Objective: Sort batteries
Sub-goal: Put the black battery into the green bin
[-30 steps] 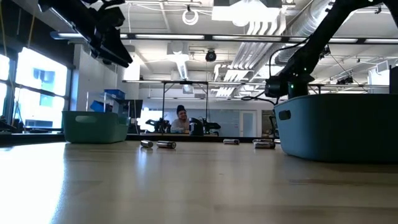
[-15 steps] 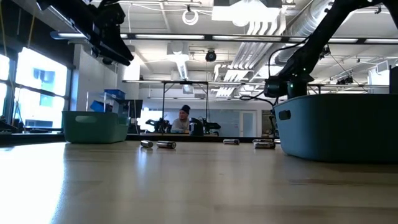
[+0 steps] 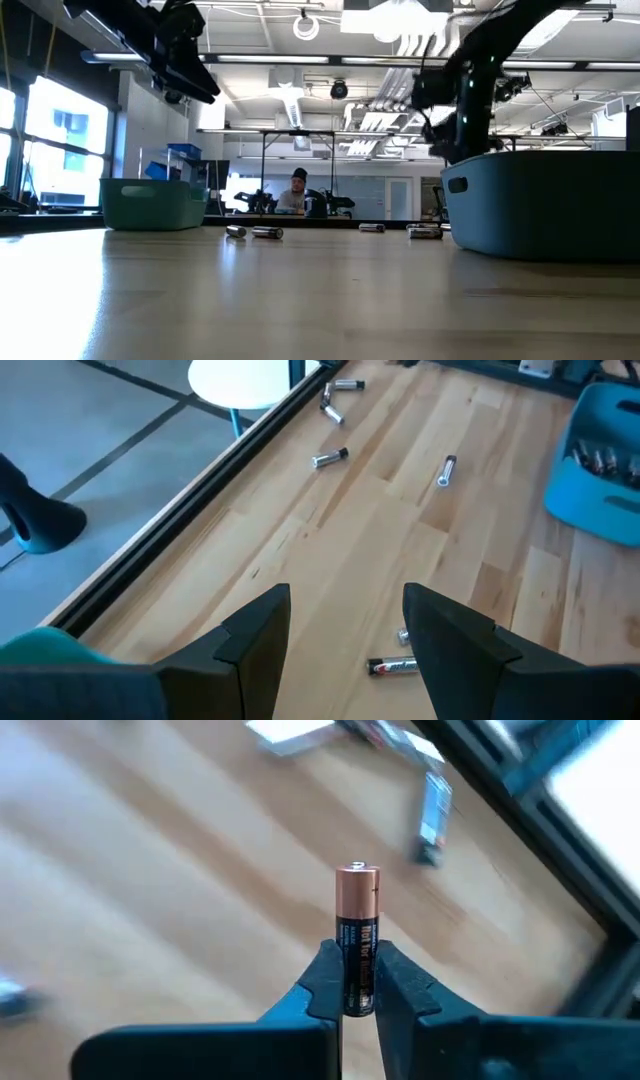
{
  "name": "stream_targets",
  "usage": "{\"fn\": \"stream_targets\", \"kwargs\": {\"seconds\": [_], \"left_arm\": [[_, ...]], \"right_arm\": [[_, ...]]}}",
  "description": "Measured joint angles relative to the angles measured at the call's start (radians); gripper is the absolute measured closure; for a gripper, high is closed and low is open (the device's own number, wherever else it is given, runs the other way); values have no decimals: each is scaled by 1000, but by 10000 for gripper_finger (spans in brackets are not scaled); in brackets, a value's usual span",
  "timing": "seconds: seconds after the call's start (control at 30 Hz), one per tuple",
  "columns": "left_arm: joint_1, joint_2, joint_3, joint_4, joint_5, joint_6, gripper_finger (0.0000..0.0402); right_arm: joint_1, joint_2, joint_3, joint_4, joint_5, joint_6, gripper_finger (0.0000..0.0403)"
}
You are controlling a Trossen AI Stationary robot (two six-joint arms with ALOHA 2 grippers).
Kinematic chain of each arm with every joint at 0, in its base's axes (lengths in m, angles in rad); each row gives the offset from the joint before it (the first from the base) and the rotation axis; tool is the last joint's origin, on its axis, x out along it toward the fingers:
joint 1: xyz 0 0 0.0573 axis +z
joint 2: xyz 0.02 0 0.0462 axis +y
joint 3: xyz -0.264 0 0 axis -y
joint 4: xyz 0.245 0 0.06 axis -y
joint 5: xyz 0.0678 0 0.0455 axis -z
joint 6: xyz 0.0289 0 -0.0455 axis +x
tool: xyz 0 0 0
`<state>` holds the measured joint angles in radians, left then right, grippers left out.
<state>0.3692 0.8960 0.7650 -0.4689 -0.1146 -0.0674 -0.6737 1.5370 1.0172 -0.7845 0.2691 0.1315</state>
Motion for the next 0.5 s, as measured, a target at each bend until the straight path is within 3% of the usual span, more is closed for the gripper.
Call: {"fn": "stream_targets", "kwargs": {"seconds": [0.1,0.2,0.33,0.5], "left_arm": [[-8,10,-1,22,0,45,213],[-31,36,-6,112,-1,95,213],[-66,68,-113,458,1,146,213],[-98,146,-260,896,61,149,213]], "right_arm": [[145,-77,-20,57,10,43,389],[316,-132,-64,257,6,71,388],[497,-138,-154,692,9,24,388],[623,-69,-236,1213,10,-67,388]]}}
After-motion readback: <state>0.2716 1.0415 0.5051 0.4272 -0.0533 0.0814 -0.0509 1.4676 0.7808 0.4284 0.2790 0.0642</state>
